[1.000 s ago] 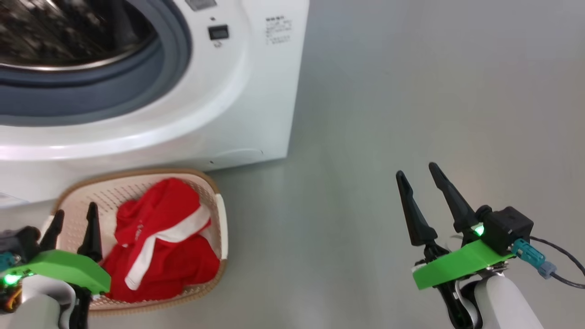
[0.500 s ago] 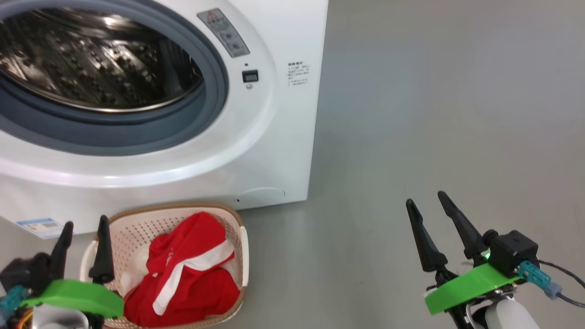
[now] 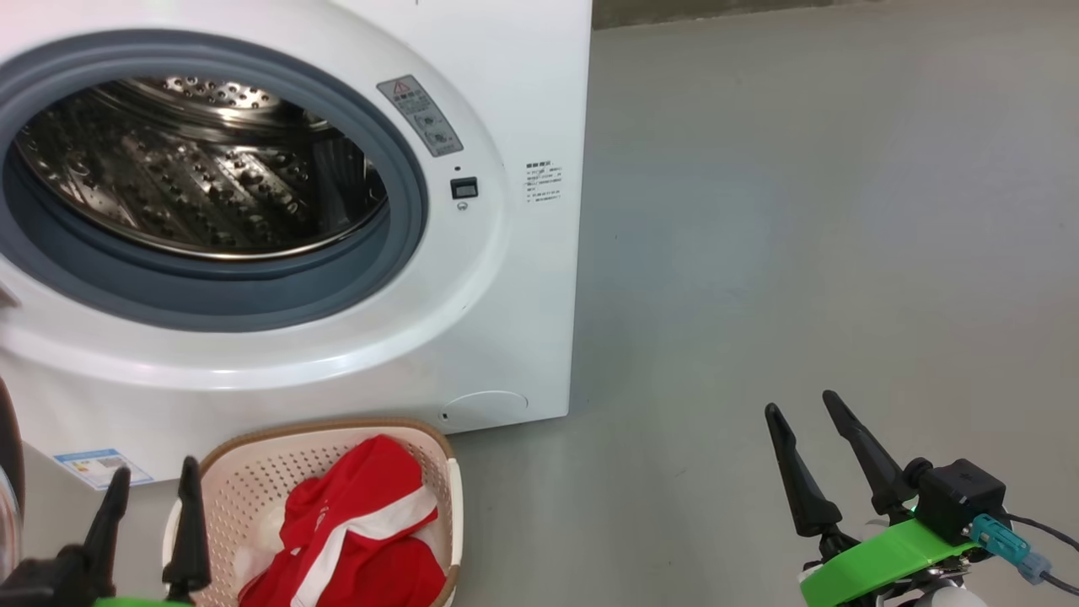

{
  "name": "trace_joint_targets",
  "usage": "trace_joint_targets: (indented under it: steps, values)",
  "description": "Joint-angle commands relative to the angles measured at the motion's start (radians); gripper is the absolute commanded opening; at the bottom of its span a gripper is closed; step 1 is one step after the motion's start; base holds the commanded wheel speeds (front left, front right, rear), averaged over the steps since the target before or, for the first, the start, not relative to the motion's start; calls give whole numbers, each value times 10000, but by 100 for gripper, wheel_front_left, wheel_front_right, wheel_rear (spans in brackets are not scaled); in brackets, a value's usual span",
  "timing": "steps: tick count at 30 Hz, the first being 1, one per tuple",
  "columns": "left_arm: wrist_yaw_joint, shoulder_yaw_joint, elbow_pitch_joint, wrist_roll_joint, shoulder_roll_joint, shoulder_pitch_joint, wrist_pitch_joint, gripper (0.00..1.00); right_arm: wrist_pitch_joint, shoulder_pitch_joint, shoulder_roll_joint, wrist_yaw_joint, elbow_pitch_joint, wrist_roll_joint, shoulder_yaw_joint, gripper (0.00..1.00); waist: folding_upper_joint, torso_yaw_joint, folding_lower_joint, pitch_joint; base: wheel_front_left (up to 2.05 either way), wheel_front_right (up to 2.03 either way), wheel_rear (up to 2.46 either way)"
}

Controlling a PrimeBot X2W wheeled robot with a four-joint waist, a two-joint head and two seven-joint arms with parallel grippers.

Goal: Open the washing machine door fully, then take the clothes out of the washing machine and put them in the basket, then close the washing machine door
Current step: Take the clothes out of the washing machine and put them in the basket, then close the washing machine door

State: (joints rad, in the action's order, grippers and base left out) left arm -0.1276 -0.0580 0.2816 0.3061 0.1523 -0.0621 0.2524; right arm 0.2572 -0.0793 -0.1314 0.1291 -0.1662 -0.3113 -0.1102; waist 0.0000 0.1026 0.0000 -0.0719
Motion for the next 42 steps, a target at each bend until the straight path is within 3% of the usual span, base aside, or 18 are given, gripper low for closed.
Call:
trace_joint_targets:
  steps: [1, 20, 42]
  values:
    - [-31, -475, -418, -75, 119, 54, 93, 100, 46, 38, -124, 16, 277, -109, -129, 100, 0, 39, 0, 64, 0, 0, 0]
    - [-31, -1111, -1885, -98, -446, 1570, 93, 100, 46, 413, -175, 16, 350, -161, 99, 100, 0, 63, 0, 337, 0, 0, 0]
    - [-31, -1069, -2024, 105, -415, 1467, 93, 100, 46, 381, -145, 16, 363, -159, 152, 100, 0, 86, 0, 302, 0, 0, 0]
